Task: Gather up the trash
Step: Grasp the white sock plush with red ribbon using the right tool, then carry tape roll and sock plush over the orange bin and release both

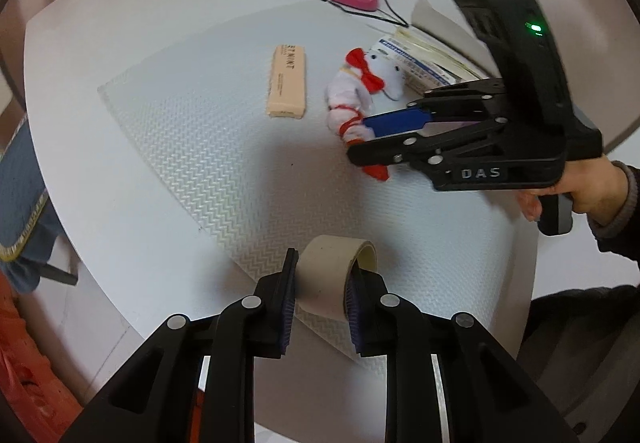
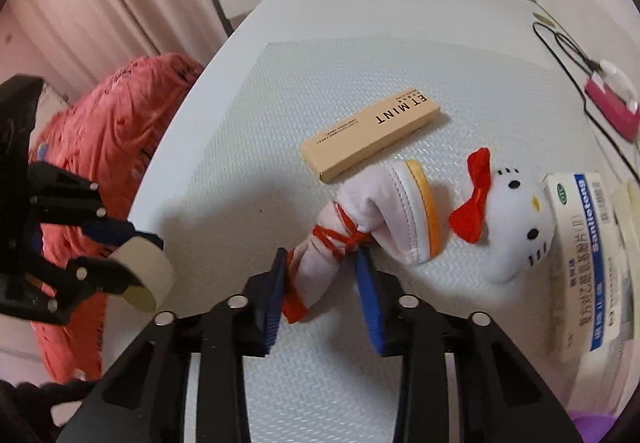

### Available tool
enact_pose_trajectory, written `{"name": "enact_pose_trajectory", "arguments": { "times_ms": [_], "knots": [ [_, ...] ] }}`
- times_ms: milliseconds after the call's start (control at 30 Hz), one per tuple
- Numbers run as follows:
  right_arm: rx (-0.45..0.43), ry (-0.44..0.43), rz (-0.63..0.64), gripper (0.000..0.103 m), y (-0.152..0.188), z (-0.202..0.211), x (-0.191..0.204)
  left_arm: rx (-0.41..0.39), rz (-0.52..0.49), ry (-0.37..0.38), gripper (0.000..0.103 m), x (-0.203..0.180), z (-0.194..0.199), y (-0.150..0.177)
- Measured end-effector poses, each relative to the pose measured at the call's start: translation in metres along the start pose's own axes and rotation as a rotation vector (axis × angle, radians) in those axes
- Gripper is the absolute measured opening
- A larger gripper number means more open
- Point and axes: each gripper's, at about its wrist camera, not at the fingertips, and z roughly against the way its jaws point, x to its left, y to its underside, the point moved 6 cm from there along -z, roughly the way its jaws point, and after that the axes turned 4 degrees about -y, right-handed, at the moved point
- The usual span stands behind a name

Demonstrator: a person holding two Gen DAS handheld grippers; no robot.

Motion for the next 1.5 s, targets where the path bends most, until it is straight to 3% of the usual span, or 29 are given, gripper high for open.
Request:
{"name": "enact_pose_trajectory", "arguments": {
  "times_ms": [167,467,833,1167,1500],
  "knots": [
    [-0.007,-0.033,0.01,0.018,0.005,0.008,-0.005,0.005,0.021,-0.005,0.023,0.005,0.013,0.014],
    [-0.054,-0.125,0.064,0.018,0.023,0.076,0.022,-0.057,0.022,-0.044,0.023,-0.014,0.06,0.015],
    [-0.078,-0.203,0.156,0.018,0.043,0.138,0.066,-0.105,0.047,-0.138,0.023,-0.038,0.125,0.048],
    [-0.05,-0.303,0.301,0.018,0.044,0.139,0.141,-0.145,0.171,-0.214,0.023,-0.037,0.154,0.082],
    [0.006,-0.398,0.451,0.018,0.034,0.109,0.234,-0.168,0.334,-0.287,0.023,-0.003,0.189,0.144]
  ]
}}
